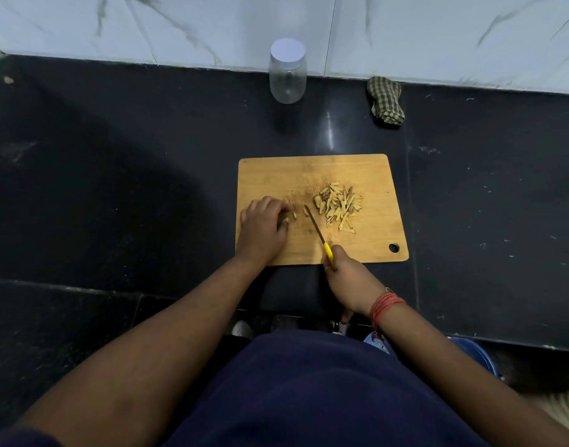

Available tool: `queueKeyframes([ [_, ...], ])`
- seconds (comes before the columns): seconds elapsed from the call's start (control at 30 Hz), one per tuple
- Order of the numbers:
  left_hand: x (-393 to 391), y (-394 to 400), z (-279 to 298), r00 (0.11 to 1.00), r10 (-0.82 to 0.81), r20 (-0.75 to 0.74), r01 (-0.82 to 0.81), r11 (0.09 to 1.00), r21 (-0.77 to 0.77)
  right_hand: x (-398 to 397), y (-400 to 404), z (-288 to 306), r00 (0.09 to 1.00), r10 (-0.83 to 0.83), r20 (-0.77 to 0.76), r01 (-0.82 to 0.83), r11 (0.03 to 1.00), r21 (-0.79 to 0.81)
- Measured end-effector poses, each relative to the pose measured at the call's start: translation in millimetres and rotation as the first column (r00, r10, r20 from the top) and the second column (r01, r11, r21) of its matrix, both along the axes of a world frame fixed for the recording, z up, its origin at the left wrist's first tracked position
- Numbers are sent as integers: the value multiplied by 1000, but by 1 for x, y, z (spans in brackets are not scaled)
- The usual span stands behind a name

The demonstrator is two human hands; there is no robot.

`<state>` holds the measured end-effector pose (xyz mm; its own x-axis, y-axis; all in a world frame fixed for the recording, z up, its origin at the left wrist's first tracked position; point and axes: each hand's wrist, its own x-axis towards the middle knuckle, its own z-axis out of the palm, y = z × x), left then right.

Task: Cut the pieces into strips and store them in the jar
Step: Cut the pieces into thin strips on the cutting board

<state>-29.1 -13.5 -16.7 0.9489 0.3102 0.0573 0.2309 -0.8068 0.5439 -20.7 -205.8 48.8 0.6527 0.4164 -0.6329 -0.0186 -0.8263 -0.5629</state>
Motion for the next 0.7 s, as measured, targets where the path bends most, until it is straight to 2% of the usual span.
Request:
queueKeyframes([
  [0.1,-2,0,-2,1000,13,28,-13,1000,0,-5,7,-7,993,106,52,-104,994,-28],
  [0.17,-2,0,-1,999,7,33,-7,1000,15,-4,9,-11,994,103,40,-102,994,-36],
  [0.3,-4,2,-2,999,-21,31,20,999,34,3,0,-5,998,-51,-26,50,998,-31],
  [0.5,-4,-1,-2,999,-34,22,32,997,69,-3,-3,-11,999,31,24,-30,999,-40],
  [0.63,-4,1,-2,999,-41,16,39,996,81,4,-8,-3,990,-125,-64,125,992,-12],
  [0.7,-4,0,-3,999,-37,11,36,996,85,4,-7,-1,992,-115,-44,115,993,4],
])
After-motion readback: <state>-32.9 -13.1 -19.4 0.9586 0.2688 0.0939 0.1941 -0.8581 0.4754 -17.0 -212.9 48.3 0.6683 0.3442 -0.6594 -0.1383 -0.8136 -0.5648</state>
